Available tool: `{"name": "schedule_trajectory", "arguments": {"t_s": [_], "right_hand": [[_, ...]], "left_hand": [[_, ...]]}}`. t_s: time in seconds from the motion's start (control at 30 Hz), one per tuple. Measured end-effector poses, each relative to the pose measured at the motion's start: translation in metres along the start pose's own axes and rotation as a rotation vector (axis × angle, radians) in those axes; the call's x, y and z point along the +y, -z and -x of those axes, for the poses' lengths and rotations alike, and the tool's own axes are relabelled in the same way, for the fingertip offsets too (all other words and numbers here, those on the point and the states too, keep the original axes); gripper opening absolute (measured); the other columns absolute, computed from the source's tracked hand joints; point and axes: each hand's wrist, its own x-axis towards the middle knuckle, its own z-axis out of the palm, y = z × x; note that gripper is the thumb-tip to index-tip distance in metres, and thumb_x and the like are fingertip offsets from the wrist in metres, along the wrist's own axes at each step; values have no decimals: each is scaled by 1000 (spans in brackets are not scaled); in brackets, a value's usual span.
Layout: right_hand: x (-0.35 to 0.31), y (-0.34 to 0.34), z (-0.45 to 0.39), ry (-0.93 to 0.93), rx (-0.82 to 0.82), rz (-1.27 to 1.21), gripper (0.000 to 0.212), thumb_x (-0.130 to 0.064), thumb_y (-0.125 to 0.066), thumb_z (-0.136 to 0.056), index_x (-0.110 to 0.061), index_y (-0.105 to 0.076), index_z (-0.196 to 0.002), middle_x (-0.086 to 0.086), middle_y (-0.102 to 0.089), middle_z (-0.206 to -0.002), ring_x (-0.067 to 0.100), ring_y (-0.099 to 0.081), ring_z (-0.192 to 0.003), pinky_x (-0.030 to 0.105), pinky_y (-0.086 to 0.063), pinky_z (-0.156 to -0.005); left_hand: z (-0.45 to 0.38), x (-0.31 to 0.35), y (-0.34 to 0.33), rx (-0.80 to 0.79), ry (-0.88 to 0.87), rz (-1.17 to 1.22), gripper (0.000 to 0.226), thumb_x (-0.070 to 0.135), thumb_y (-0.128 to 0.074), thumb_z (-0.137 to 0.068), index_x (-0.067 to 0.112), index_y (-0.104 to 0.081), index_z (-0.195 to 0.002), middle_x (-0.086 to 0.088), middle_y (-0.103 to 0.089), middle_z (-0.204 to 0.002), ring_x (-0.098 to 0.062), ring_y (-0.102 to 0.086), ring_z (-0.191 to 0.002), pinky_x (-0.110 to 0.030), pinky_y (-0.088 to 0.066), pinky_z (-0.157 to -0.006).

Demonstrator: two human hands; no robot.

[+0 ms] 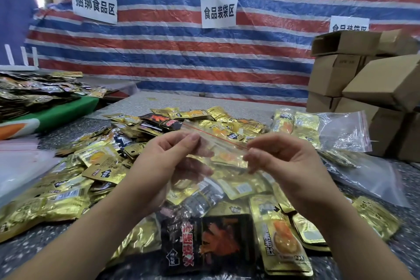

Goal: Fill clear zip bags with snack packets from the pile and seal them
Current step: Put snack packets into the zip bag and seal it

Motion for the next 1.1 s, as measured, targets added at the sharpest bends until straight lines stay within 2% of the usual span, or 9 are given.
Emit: {"name": "schedule_trajectory", "arguments": {"t_s": [0.17, 0.27, 0.33, 0.4, 0.53, 0.67, 0.8, 0.93, 1.1], "right_hand": [[13, 13, -10, -310, 259, -359, 37, -35, -48, -94, -6, -71, -96, 10, -74, -86, 19, -71, -69, 29, -58, -61], [31, 14, -10, -498, 223, 236, 29, -27, -48, -102, -9, -68, -93, 5, -72, -82, 8, -65, -58, 18, -51, -54], [41, 12, -7, -493, 37, 636, 19, -30, -59, -98, -21, -71, -86, -4, -71, -77, 6, -59, -56, 20, -48, -53], [44, 11, -6, -456, -69, 707, 15, -39, -69, -91, -26, -73, -85, -13, -71, -76, 4, -61, -65, 22, -47, -59], [46, 13, -3, -378, -198, 857, 48, -61, -68, -82, -36, -63, -123, -23, -60, -117, 2, -56, -108, 30, -48, -92], [49, 9, 0, -475, -400, 939, 65, -35, -61, -89, -56, -30, -142, -28, -39, -118, -8, -45, -97, 10, -39, -84], [59, 11, -3, -465, -391, 1041, 52, -48, -52, -93, -61, -27, -137, -19, -46, -126, -2, -47, -105, 42, -31, -117], [65, 10, -5, -386, -375, 1221, 45, -65, -42, -89, -51, -42, -131, -18, -52, -111, 6, -48, -100, 42, -30, -114], [75, 7, -8, -279, -262, 1337, 38, -39, -40, -97, -47, -47, -134, -18, -60, -115, 9, -53, -110, 42, -25, -114]], "left_hand": [[-2, -2, 3, 41, 2, 4, 17, 23, -60, -79, 12, -72, -72, -10, -71, -76, -22, -66, -53, -28, -55, -48], [-1, -5, 6, 27, 13, -16, 18, 24, -61, -81, 11, -71, -75, -11, -71, -78, -24, -67, -56, -26, -54, -48], [-1, -6, 6, 15, 22, -22, 18, 25, -61, -80, 11, -72, -77, -13, -72, -80, -24, -66, -57, -26, -53, -48], [-2, -7, 6, 14, 24, -31, 18, 27, -62, -79, 11, -73, -78, -13, -73, -81, -23, -66, -57, -26, -53, -49], [-3, -6, 6, 9, 19, -49, 24, 27, -62, -80, 5, -68, -86, -12, -73, -79, -22, -66, -56, -24, -52, -48], [-2, -5, 6, -5, 25, -54, 20, 26, -60, -81, 8, -68, -80, -11, -73, -78, -18, -66, -53, -23, -49, -48], [-3, -5, 6, -23, 67, -63, 29, 29, -59, -82, 2, -67, -87, -13, -74, -82, -22, -68, -59, -26, -54, -50], [-3, -6, 5, -23, 111, -92, 25, 30, -60, -79, 9, -74, -75, -13, -74, -81, -20, -67, -58, -25, -53, -50], [-4, -7, 6, -1, 95, -129, 23, 31, -60, -80, 17, -78, -74, -11, -74, -82, -18, -67, -58, -23, -51, -49]]}}
